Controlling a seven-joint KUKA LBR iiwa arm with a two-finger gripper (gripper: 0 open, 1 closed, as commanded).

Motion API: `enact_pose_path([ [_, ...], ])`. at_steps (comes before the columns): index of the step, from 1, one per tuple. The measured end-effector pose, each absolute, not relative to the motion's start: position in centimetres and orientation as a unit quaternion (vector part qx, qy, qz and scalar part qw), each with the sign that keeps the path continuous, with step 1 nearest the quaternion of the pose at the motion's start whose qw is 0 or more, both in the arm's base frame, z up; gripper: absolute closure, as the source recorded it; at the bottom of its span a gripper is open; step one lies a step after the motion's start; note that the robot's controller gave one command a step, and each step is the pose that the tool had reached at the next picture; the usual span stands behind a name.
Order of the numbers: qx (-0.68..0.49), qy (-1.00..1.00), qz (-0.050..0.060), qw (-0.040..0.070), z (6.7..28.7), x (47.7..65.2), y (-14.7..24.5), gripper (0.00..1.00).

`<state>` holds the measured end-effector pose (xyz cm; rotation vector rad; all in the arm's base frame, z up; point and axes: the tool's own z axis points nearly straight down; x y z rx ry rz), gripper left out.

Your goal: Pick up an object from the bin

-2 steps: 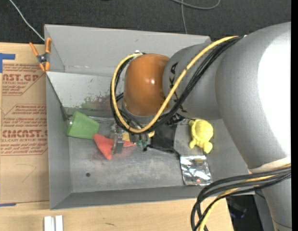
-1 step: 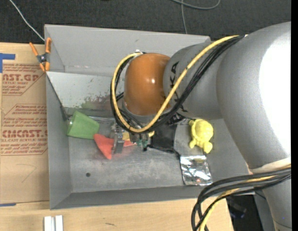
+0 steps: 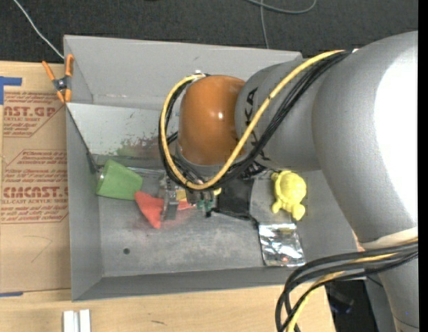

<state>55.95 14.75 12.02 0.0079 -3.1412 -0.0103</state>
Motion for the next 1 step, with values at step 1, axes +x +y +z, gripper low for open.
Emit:
enact_pose_path([
  [1, 0.002, -1.000, -0.003, 0.002, 12.48, 55.86, 14.74, 1.00],
])
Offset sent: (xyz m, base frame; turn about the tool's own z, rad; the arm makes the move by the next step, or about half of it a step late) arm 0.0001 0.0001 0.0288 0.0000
